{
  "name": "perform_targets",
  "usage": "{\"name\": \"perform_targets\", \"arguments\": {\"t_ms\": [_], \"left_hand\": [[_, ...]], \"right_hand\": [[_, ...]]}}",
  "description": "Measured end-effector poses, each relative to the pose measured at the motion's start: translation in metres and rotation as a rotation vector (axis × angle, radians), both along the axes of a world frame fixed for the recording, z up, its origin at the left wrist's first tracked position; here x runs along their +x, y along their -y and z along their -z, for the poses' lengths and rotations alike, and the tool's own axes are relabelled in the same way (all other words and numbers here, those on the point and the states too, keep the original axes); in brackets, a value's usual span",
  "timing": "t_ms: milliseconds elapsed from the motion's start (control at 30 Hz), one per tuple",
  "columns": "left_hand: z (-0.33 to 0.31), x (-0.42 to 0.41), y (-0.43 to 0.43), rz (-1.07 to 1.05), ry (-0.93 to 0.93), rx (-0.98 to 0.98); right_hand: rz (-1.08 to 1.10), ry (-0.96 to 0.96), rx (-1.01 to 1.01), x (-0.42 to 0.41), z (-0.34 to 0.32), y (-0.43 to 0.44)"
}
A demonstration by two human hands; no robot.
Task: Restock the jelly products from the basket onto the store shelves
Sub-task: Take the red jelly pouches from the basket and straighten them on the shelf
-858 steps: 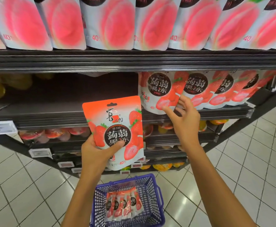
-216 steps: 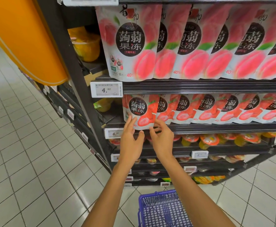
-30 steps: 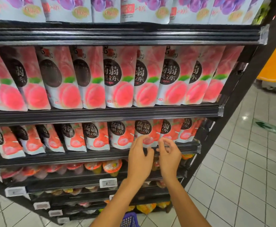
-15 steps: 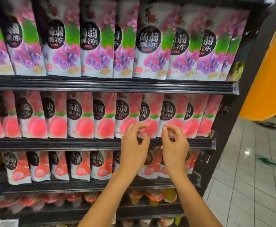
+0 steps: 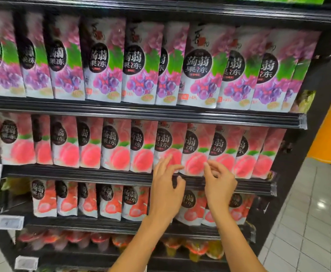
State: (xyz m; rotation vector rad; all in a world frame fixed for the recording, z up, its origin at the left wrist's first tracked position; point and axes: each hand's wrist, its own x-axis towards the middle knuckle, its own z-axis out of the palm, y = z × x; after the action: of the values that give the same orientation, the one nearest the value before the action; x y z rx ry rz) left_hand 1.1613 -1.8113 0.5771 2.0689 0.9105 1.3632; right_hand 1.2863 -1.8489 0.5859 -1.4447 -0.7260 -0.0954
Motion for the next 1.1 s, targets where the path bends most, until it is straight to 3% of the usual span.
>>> {"name": "perform_targets", "arguments": {"t_ms": [133,200,300,433,833,1000,1100], "left_hand": [[0.0,-0.013,-0.002,-0.014,0.058,-0.004],[0.0,-0.024,-0.004,-0.088,0.13,0.008],[0.0,-0.039,-0.012,-0.226,0.199,0.028],[0.005,-0.053,-0.025,-0.241,0.196,-0.025],[0.014,-0.075,-0.037,-0.095,0.037,-0.044],[0.012,-0.089,-0.051,-0.215,0.18,0.02],[0.012,-0.1,-0.063,-0.323,0.253,0.022]], "right_hand": [[0.029,-0.009,0.06,-0.011,0.001,0.002],[0.049,0.074,0.123,-0.023,0.001,0.0],[-0.138,0.211,0.083,-0.047,0.001,-0.012],[-0.343,0.207,-0.048,-0.081,-0.002,-0.038],[-0.224,0.069,-0.044,-0.088,-0.003,-0.067],[-0.256,0.061,0.083,-0.101,-0.002,-0.062],[-0.361,0.179,0.009,-0.118,-0.002,-0.068]]}}
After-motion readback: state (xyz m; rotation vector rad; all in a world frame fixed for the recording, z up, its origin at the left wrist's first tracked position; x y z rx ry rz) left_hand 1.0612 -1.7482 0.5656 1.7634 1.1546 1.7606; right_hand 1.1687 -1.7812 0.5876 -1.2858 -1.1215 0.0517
